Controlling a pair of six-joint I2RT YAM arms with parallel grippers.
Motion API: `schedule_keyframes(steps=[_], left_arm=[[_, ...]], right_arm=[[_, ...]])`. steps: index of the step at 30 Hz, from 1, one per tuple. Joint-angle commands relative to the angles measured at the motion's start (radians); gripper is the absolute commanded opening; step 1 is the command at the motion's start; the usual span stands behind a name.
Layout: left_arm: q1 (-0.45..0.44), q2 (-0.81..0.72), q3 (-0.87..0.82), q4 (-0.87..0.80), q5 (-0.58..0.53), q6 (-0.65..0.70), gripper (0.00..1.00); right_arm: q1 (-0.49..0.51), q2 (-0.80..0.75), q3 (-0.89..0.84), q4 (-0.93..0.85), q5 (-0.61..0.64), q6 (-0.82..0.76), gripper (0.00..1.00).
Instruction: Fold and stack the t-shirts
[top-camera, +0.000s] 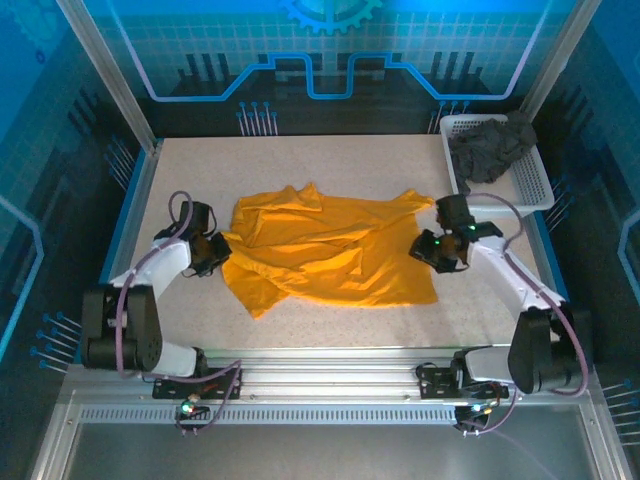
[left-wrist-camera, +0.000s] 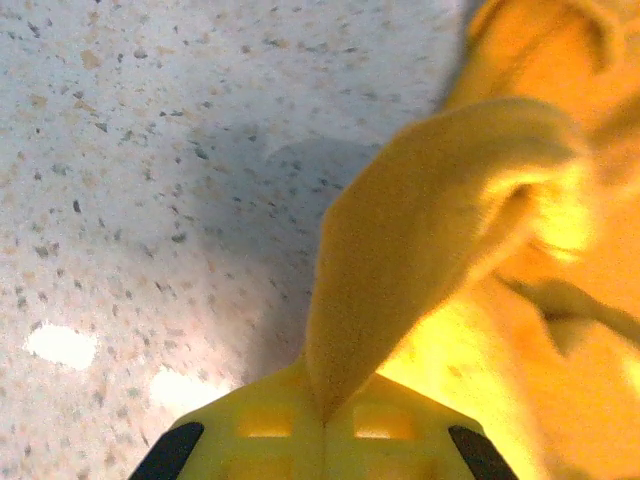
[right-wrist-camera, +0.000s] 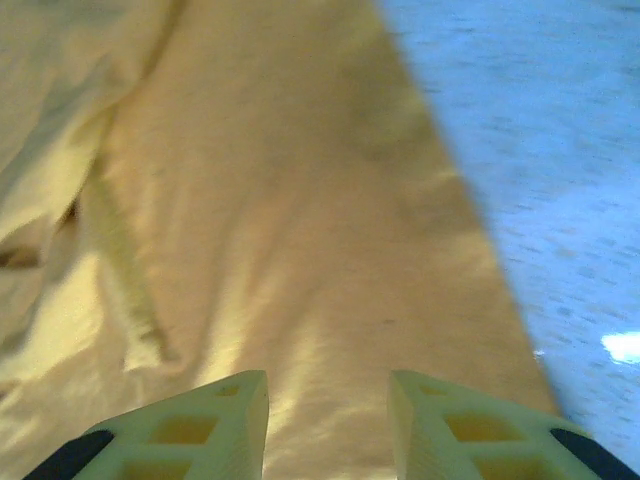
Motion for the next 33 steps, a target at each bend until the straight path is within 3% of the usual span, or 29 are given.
schedule_keyframes(steps=[1, 8, 13, 18, 25, 33], left_arm=[[-0.022, -0.119, -0.008, -0.097, -0.029, -0.096, 0.00], [-0.024, -0.228, -0.047, -0.138, -0.036, -0.161, 0.00], [-0.024, -0.246, -0.048, -0.152, -0.030, -0.169, 0.00], [-0.024, -0.250, -0.053, -0.153, -0.023, -0.179, 0.00], [-0.024, -0.254, -0.043, -0.164, -0.029, -0.175, 0.00], [-0.024, -0.234, -0.027, -0.166, -0.035, -0.164, 0.00]], right_arm=[[-0.096, -0.075, -0.100, -0.036, -0.005, 0.092, 0.39], [-0.117, -0.052, -0.189, 0.076, -0.101, -0.024, 0.44], [-0.102, 0.129, -0.120, 0.102, -0.093, -0.155, 0.43], [-0.085, 0.268, -0.056, 0.097, -0.044, -0.210, 0.33], [-0.043, 0.259, -0.017, 0.062, 0.005, -0.195, 0.01], [0.032, 0.064, 0.010, -0.112, 0.163, -0.124, 0.00]])
